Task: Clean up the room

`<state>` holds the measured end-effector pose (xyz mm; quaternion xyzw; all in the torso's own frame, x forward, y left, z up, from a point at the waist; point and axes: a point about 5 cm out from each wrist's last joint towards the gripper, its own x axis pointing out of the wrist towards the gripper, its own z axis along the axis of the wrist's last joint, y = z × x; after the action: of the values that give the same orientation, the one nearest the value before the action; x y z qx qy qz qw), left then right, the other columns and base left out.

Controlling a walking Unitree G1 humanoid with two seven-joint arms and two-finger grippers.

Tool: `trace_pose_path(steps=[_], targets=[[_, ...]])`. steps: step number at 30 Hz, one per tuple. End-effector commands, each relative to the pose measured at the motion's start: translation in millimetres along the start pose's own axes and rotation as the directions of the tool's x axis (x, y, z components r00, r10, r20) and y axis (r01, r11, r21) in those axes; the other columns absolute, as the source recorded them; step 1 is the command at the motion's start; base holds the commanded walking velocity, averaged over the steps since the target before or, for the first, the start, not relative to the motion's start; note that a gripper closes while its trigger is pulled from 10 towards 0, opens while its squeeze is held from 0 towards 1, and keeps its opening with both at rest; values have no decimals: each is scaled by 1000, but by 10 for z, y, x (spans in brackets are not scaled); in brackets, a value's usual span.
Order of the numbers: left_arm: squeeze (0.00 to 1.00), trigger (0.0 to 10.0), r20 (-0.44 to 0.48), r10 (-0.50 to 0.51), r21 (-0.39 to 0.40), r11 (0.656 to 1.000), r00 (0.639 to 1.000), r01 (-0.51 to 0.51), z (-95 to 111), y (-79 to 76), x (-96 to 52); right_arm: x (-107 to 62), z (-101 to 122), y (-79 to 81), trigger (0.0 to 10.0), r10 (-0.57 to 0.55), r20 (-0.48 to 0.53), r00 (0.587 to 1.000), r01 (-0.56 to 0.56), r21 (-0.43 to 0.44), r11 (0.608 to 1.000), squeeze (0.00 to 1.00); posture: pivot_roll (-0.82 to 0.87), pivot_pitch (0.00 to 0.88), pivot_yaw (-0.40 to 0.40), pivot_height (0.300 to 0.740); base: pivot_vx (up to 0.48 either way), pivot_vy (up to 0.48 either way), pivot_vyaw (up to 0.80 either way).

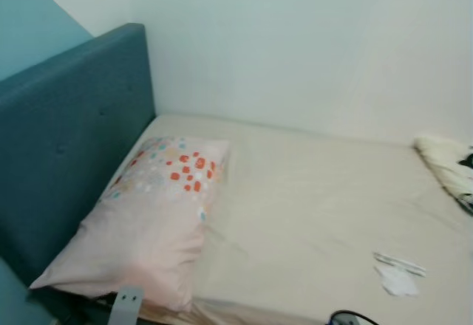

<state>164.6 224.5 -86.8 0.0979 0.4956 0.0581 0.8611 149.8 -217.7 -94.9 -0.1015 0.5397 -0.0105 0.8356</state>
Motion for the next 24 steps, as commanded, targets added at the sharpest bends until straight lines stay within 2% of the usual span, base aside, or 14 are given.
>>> trace_pose_path(steps=[1,7,10,14,18,19,20,21,22,23,24], targets=[[1000,10000,0,8,22,1000,1000,-8,27,1,4,1,46,-35,10000,-11,14,1000,11,9,1000,1000,65,0,-65,740,0,0,-688],[1000,10000,-29,19,34,999,999,-18,-60,29,-6,6,78,19,10000,-4,23,1000,3,31,1000,1000,65,0,-64,740,0,0,-688],[1000,10000,-35,15,32,999,999,-14,-77,28,-8,6,82,2,10000,-29,26,999,29,13,1000,1000,65,0,-64,740,0,0,-648],[1000,10000,-39,9,32,999,999,-8,-80,12,-8,2,47,-12,10000,-5,21,1000,3,67,998,1000,52,0,-56,740,0,0,-641],[1000,10000,-36,8,33,999,999,-7,-71,2,-7,0,33,-31,10000,-7,20,1000,6,69,998,1000,52,0,-56,740,0,0,-681],[780,10000,-36,8,30,1000,999,-6,-66,-4,-6,-1,34,-39,10000,-10,24,1000,8,69,998,1000,48,0,-54,740,0,0,-681],[125,10000,-37,5,24,1000,999,-4,-62,-14,-6,-1,39,-45,10000,-14,30,999,11,74,997,1000,48,0,-54,740,0,0,-681],[0,10000,-37,2,17,1000,999,-1,-58,-22,-5,-2,42,-53,10000,-21,34,999,18,78,997,502,45,0,-54,740,0,0,-600],[0,10000,-37,2,17,1000,999,-1,-58,-22,-5,-2,42,-53,10000,-21,34,999,18,78,997,502,45,0,-54,740,0,0,-600],[0,10000,-38,-2,8,1000,999,2,-54,-31,-4,-2,45,-58,10000,-25,35,999,23,68,997,0,45,0,-54,740,0,0,0],[0,10000,-38,-2,8,1000,999,2,-54,-31,-4,-2,45,-58,10000,-25,35,999,23,68,997,0,45,0,-54,740,0,0,0]])
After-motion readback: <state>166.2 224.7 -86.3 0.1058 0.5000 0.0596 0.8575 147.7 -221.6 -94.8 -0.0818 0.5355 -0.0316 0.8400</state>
